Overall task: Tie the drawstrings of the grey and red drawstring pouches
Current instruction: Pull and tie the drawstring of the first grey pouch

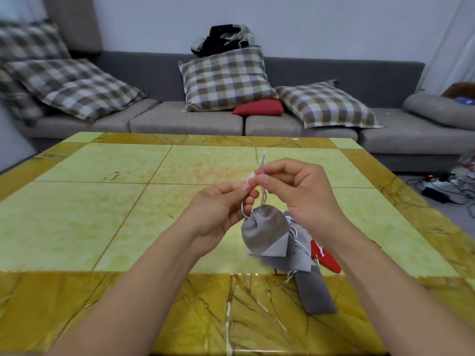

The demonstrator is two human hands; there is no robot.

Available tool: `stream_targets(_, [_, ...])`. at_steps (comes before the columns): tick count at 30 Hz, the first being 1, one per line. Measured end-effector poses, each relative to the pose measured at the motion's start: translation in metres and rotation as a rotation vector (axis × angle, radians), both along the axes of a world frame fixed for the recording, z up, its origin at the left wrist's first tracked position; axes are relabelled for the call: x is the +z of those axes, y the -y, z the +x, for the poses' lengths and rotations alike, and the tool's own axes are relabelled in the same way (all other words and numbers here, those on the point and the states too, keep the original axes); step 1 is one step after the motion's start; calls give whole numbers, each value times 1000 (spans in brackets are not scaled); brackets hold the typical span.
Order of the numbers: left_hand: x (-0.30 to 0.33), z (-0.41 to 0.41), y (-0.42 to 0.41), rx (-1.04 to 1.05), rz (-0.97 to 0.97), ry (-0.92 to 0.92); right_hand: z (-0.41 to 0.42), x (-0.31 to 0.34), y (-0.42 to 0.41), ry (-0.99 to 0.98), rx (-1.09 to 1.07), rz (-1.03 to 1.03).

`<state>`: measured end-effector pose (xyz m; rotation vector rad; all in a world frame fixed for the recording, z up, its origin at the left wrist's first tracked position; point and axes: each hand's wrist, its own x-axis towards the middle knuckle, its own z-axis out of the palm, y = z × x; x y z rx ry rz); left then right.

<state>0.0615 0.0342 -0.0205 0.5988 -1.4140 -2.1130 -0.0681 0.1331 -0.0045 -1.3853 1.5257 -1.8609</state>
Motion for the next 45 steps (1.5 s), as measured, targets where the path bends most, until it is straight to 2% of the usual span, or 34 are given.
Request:
stream_targets(2, [-2,-2,-5,6,-48,34,0,-4,1,-52,0,5])
stream_targets(6, [-4,-1,-9,-45,-183,122,-3,-10,5,-187,23,173])
stream_targets(10, [-2,0,-12,-53,-273,188,-7,-11,4,-34,24,210])
stream_targets(16, [-2,-2,-11,-94,-98,183,-8,-13,3,8,-66,239])
stream_targets(20, [-5,-2,-13,-82,-275,234,-8,-12,2,6,-56,276])
stream_targets(23, [-6,-2,-12,-67,-263,218,-9,-11,1,36,-28,286])
stream_targets(28, [-8,-4,-7,60,-157,184,-12,-8,-3,203,-21,315])
stream_targets(34, [-12,-3,-3,132,-197,152,-11,-5,-5,238,-5,398])
stream_targets(39, [-7,4,3,118,-271,155,-7,-3,-8,189,77,460])
stream_targets(45, [8,17,7,-74,-373,198,-3,-9,-4,-38,147,497])
